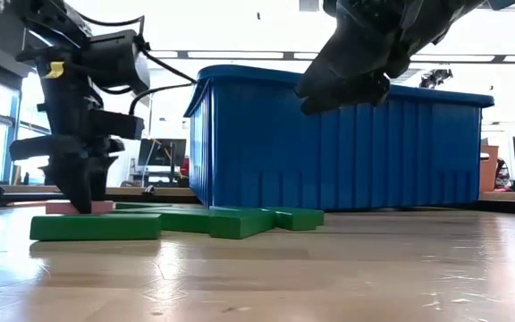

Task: Sort blocks
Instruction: Put the pink block into the blue bin with the other pink block

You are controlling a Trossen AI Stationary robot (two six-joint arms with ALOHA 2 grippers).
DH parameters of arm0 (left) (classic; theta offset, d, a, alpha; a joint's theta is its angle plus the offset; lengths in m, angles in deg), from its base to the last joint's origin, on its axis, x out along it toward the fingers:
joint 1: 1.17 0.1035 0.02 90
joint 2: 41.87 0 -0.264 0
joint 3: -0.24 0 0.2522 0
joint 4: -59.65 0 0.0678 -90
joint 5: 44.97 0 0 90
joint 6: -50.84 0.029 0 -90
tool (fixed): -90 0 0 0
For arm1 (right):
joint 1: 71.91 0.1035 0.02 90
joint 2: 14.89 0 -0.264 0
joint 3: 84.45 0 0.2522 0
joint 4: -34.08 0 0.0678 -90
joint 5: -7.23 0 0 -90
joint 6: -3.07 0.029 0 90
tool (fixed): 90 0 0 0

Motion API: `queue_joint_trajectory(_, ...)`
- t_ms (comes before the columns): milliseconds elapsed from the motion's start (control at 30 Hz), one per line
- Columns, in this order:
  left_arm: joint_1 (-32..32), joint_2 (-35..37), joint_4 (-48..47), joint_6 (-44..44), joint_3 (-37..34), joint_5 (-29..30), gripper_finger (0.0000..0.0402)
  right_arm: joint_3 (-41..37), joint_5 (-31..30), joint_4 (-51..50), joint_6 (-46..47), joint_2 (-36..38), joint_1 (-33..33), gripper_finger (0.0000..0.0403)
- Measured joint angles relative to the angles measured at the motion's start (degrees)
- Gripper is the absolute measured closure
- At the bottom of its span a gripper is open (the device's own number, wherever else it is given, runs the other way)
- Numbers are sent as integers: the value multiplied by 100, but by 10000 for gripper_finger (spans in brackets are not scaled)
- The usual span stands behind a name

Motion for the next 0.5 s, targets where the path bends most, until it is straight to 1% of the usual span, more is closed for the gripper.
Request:
queue_joint_trajectory(133,-144,248,-106,-904,-19,-50,311,-17,-60,0,176,0,40,199)
queue_joint_trajectory(267,-567,687,-383,-1837,-59,-359,313,-17,-63,107,185,0,130,199)
queue_joint_trajectory(333,-940,1022,-249,-2204,-41,-327,313,-18,-81,200,103,0,190,199)
queue_joint_trajectory(400,-1396,1404,12,-2545,-37,-220,313,-19,-228,346,21,0,251,199)
queue_joint_trajectory(467,-1878,1773,660,-2613,-39,-106,313,-19,-475,571,-99,-3,297,199)
queue_joint_trajectory(500,-2102,1945,1084,-2545,-39,42,313,-19,-540,736,-217,-3,309,199)
